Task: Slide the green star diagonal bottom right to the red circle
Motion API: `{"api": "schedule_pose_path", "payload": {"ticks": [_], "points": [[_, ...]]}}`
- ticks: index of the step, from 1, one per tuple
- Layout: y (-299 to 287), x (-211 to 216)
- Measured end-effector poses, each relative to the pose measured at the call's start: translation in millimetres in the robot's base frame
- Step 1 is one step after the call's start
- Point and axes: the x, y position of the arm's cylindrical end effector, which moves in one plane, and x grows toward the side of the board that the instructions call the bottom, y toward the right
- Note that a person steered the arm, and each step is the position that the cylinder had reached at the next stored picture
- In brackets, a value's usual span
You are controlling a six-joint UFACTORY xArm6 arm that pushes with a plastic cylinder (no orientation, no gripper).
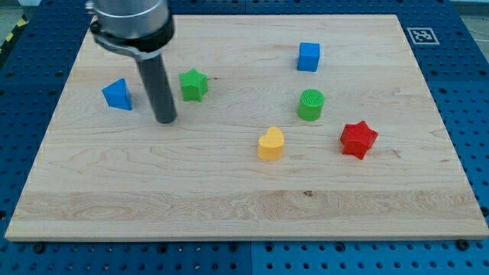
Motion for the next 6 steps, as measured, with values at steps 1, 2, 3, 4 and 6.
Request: {"api": "schedule_pose_path", "payload": {"ticks": [1,2,3,4,6], "points": [[24,-5],[38,-13],[33,-42],[24,-65],[22,-81]]}}
